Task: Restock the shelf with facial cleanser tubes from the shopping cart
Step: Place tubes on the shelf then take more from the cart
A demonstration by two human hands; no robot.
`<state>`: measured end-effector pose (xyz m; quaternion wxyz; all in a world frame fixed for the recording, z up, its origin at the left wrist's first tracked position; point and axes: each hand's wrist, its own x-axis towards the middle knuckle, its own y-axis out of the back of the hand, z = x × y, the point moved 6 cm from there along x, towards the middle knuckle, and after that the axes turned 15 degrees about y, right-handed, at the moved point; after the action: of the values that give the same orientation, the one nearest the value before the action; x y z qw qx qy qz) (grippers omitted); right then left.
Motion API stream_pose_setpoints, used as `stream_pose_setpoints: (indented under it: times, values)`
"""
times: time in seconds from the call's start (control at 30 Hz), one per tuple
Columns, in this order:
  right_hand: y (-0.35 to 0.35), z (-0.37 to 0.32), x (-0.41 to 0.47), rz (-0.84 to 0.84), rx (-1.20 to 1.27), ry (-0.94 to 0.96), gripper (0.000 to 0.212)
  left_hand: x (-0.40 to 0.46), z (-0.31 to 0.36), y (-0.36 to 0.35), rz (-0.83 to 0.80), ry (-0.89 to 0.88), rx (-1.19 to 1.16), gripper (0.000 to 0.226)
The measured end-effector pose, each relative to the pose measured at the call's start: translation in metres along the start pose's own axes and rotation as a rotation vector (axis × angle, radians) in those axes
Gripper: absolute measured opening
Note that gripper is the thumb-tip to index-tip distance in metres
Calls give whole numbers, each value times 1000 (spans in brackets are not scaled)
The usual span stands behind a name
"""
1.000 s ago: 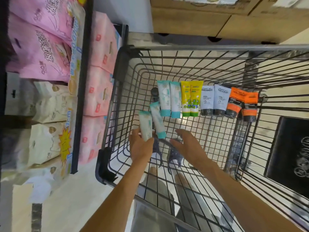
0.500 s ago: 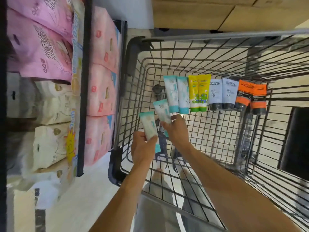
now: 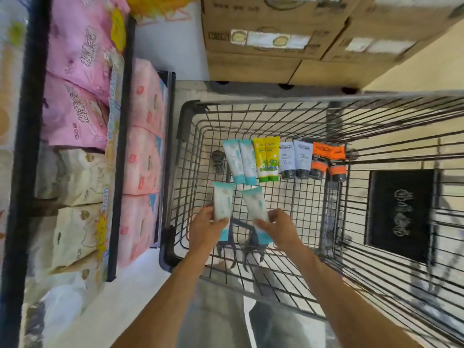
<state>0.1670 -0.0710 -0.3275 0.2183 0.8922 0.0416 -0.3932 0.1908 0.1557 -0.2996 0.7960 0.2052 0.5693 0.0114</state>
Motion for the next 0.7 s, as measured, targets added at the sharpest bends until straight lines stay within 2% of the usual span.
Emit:
stream_pose_setpoints:
  times: [0.2, 0.3, 0.4, 0.47, 0.7]
  values:
    - [53, -29, -67, 93, 121, 2, 31, -67, 28, -7, -69, -148, -23, 28]
    - [75, -47, -98, 139, 165, 19, 39, -98, 37, -3, -61, -181, -46, 22]
    - [96, -66, -130, 173, 194, 75, 35, -135, 39, 2, -50, -205, -84, 22]
    - [107, -75, -149, 154, 196, 122, 32, -162, 37, 7, -17, -212, -130, 24]
    - [126, -111, -191, -101, 73, 328, 37, -242, -2, 8, 76, -187, -410, 26]
